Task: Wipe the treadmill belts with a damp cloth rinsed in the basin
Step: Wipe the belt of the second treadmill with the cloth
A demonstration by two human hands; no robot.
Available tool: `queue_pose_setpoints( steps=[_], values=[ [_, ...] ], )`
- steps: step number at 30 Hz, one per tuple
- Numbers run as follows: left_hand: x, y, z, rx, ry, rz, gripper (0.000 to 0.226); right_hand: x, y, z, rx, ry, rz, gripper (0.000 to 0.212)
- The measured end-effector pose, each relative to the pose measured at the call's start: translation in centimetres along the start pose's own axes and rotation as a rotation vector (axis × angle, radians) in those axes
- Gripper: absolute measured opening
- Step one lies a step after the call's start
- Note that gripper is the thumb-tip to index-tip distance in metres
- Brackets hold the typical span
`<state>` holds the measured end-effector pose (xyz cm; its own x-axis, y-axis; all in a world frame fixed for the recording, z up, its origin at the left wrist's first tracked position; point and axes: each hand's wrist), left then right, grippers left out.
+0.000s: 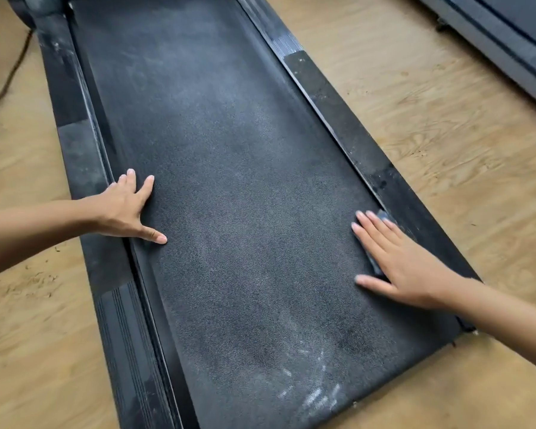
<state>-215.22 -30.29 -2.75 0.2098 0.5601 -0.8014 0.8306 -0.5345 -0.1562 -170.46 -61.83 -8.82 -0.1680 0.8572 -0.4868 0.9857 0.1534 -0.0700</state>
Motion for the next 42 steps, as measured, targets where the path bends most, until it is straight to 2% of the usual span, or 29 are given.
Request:
queue_pose_setpoints(
  steps=[3,5,12,15,17,19,21,24,26,29,31,34,36,38,39,40,42],
  values=[
    [0.6,-0.5,0.1,-0.04,0.0,0.03,0.16,-4.8,-1.2,2.9,0.001,-0.012,0.007,0.101],
    [0.9,-0.9,0.3,-0.04,-0.014,0.045,0.163,-3.9,-1.5,2.8,0.049,-0.03,0.052,0.105],
    [0.9,-1.7,-0.9,0.07,-0.122,0.057,0.135,14.2,0.2,-7.3,0.204,0.031,0.154,0.11],
    [0.5,-2.1,-2.0,0.115,-0.163,0.039,0.131,18.7,-0.3,-10.4,0.275,-0.003,0.18,0.095],
    [0.4,-2.0,-2.6,0.139,-0.177,0.038,0.128,17.8,0.0,-11.1,0.305,-0.019,0.148,0.08],
    [0.5,-2.2,-2.9,0.154,-0.184,0.036,0.128,15.4,0.7,-10.7,0.316,0.071,0.06,0.071],
    [0.7,-2.5,-2.6,0.164,-0.19,0.048,0.129,13.0,1.4,-9.5,0.244,0.172,0.041,0.066],
    [0.7,-2.6,-2.1,0.181,-0.185,0.064,0.133,11.3,1.7,-10.1,0.121,0.161,0.127,0.045],
    [0.6,-2.6,-2.0,0.148,-0.172,0.07,0.13,10.8,2.3,-13.0,0.131,0.082,0.132,0.032],
    [0.4,-3.2,-1.7,0.046,-0.12,0.111,0.123,11.4,3.6,-19.0,0.279,0.019,0.107,0.03],
    [0.4,-3.7,-0.8,-0.071,-0.087,0.154,0.12,12.8,4.1,-22.4,0.328,0.103,0.137,0.028],
    [0.3,-4.3,0.6,-0.26,0.008,0.22,0.112,15.2,3.8,-23.9,0.431,0.237,0.188,0.023],
    [0.1,-4.2,1.9,-0.29,0.146,0.206,0.098,16.2,3.3,-22.0,0.374,0.195,0.202,0.02],
    [-0.6,-4.1,3.7,-0.343,0.264,0.141,0.087,16.5,2.0,-18.4,0.205,0.02,0.173,0.025],
    [-1.1,-3.7,5.1,-0.37,0.307,0.084,0.084,16.3,1.3,-16.8,0.127,-0.051,0.159,0.034],
    [-1.4,-3.4,6.8,-0.393,0.335,0.006,0.083,16.2,0.8,-15.5,0.064,-0.063,0.15,0.045],
    [-2.0,-1.9,10.1,-0.465,0.372,-0.146,0.082,16.1,0.9,-14.4,-0.077,0.021,0.145,0.068]
  ],
)
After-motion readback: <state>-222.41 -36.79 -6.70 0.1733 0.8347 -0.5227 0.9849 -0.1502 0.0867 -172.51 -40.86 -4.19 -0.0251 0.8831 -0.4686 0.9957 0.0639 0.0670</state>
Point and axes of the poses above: each hand's wrist, its own x-axis towards the middle knuckle, its own z-axis out of the palm, y = z × x, and after that the axes turned 14 degrees about -y, right-handed
